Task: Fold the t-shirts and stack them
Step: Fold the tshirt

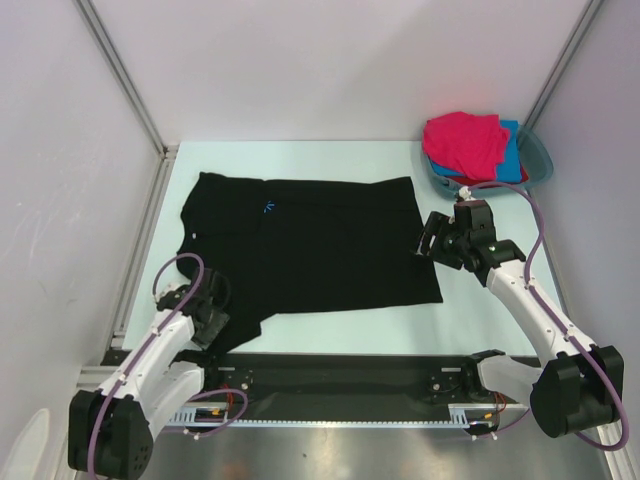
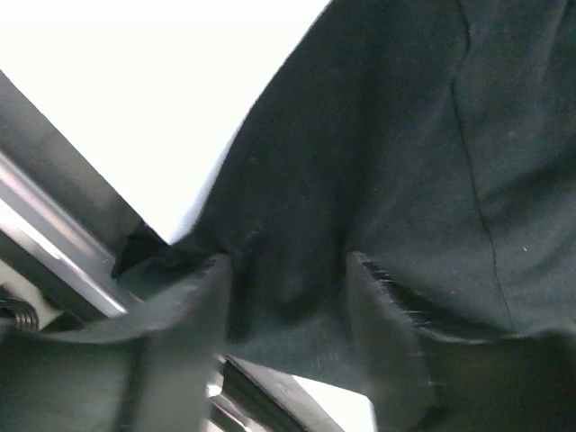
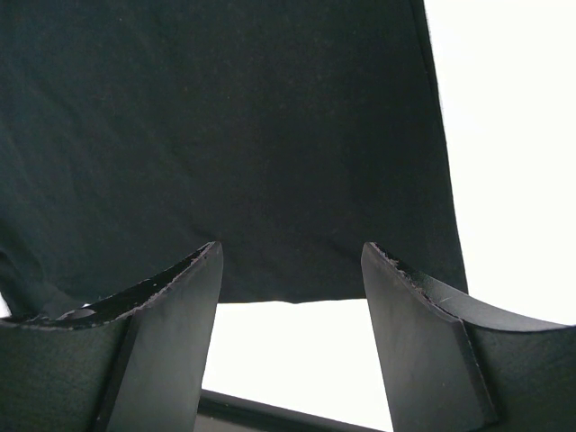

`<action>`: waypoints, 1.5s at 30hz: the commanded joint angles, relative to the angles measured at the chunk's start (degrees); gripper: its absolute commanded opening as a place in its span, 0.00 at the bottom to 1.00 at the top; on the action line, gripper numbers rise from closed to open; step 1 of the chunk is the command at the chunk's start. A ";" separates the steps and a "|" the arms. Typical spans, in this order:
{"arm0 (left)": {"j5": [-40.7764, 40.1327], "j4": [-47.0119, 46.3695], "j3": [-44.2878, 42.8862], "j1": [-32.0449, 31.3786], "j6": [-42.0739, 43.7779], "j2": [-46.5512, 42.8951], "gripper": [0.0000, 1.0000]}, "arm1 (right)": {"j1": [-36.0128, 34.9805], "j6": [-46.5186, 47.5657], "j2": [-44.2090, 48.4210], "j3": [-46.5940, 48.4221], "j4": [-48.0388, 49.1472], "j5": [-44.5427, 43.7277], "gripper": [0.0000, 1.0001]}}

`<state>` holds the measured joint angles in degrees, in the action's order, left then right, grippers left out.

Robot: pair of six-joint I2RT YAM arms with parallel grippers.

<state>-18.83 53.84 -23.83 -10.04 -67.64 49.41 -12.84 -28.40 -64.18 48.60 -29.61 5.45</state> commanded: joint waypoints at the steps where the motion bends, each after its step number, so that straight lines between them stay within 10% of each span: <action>1: 4.59 -5.15 2.13 0.38 -2.06 -0.89 0.47 | 0.18 0.81 0.46 0.88 0.25 0.00 0.69; 4: 4.50 -4.72 1.60 0.38 -1.97 -1.86 0.01 | 0.27 0.81 0.46 0.71 0.34 0.00 0.69; 27: -1.21 2.32 -15.18 0.38 3.21 -2.48 0.01 | 0.18 1.16 -2.70 0.44 2.36 1.75 0.69; 45: 0.90 -12.45 -30.12 4.68 12.70 31.16 0.02 | 0.27 2.39 -8.93 3.07 3.15 1.49 0.69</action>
<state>-18.57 44.91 -49.08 -6.81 -57.84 76.44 -12.73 -27.29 -71.66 48.69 -28.23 6.96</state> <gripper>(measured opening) 0.027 0.690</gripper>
